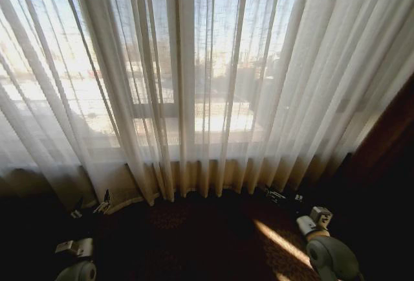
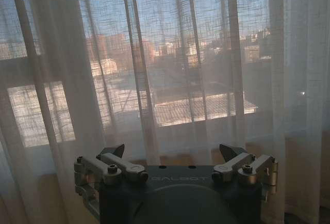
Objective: Open the curtains by pulling them apart, changing their state from closed to fully open.
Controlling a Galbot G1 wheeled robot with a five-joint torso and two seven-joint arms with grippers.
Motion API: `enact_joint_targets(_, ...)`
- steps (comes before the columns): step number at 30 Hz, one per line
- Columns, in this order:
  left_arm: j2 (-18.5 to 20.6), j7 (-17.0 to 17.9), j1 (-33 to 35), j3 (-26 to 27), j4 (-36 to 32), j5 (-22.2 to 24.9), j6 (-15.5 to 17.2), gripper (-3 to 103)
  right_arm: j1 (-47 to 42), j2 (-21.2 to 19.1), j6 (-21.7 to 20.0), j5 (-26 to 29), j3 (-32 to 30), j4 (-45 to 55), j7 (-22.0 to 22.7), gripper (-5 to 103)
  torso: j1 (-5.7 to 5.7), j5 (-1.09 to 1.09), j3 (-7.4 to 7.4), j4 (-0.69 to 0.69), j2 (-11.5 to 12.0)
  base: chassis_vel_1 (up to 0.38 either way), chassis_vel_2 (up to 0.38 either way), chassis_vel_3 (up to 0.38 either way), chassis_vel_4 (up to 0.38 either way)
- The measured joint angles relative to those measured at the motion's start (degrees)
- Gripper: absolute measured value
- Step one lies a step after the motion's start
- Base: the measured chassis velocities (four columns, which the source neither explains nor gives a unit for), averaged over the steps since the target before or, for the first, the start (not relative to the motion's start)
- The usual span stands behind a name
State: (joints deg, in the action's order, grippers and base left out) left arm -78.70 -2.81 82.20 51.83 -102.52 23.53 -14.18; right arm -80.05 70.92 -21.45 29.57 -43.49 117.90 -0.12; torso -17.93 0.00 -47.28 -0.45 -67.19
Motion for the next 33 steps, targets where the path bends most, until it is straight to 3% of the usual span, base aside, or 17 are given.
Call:
enact_joint_targets(7, 0.0, -0.01, 0.0, -0.01, 0.0, 0.0, 0.0, 100, 0.87, 1.53, 4.56, -3.6, 5.07, -2.89, -2.19, 100, 0.0, -0.01, 0.01, 0.0, 0.0, 0.0, 0.0, 0.0, 0.0)
enact_joint_targets(16, 0.0, -0.01, 0.0, -0.01, 0.0, 0.0, 0.0, 100, 3.06, 1.56, 7.68, -6.91, 6.15, -4.58, -4.82, 100, 0.0, -0.01, 0.01, 0.01, 0.0, 0.0, 0.0, 0.0, 0.0)
enact_joint_targets(33, 0.0, -0.01, 0.0, -0.01, 0.0, 0.0, 0.0, 100, 6.04, 3.31, 10.13, -8.09, 8.7, -6.05, -7.05, 100, -0.01, 0.0, 0.01, 0.01, -0.01, -0.017, 0.02, 0.017, -0.017)
